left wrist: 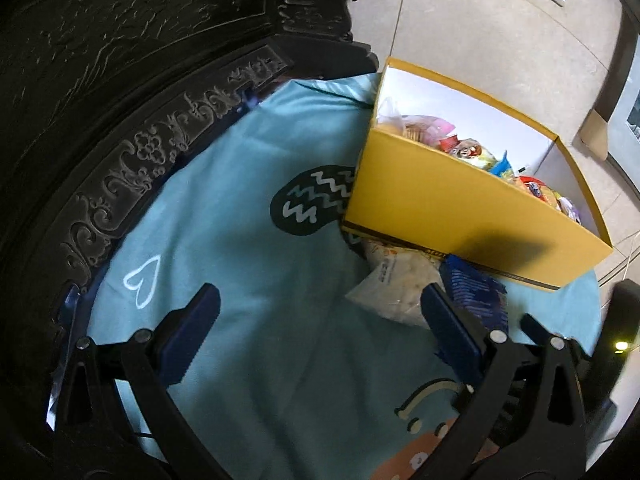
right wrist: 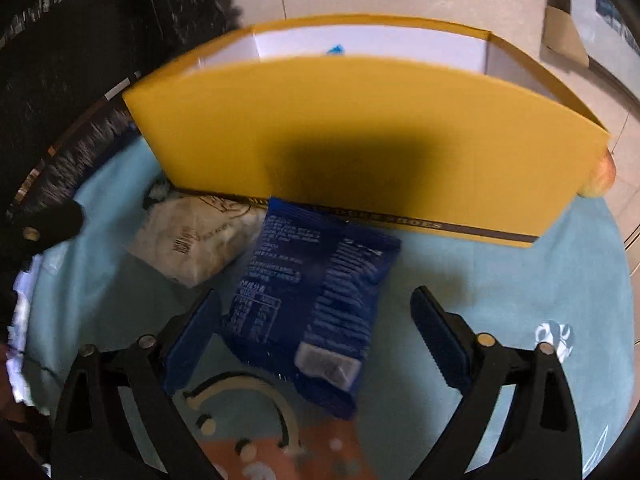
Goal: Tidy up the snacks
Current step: 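Grasp the white puffed-snack bag with the left gripper while the right grasps the blue bag, then carry the white bag and blue bag into the box while both grippers open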
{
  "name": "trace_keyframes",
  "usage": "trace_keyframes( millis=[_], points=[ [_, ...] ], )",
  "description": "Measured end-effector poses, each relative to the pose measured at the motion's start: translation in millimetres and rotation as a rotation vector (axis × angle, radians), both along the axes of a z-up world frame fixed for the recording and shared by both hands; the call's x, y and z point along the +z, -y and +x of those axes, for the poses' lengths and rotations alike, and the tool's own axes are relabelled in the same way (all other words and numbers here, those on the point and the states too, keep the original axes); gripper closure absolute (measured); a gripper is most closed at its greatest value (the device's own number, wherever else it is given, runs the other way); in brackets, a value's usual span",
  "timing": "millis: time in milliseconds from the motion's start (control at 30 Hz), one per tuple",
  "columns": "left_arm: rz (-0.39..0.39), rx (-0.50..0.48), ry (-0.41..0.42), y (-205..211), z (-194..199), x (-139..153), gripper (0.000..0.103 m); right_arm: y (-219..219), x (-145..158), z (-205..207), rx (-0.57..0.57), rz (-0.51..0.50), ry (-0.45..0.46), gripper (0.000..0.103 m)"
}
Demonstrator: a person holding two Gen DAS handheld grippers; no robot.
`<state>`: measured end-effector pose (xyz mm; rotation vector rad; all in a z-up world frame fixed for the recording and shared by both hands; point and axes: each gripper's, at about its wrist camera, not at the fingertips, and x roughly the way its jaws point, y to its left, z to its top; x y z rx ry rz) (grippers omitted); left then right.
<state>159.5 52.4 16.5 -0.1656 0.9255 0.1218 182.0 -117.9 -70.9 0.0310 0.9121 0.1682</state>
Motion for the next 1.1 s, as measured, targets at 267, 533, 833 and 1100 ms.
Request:
trace_keyframes(
  millis=[267,533,833,1100],
  points=[
    [-0.017,-0.063,-0.043,19,15,-19,0.002,33,1,-5,-0.024,0.089,0.009,0.049],
    [0.075,-0.132,-0.082,62,40,-45,0.002,82,6,-25,-0.065,0.216,0.006,0.049],
    [0.029,-0.132,-0.140,62,62,-71,0.021,89,5,-20,-0.054,0.259,-0.013,0.049],
    [0.047,-0.173,-0.112,62,42,-59,0.053,89,6,-21,-0.049,0.259,-0.014,0.049]
  ],
)
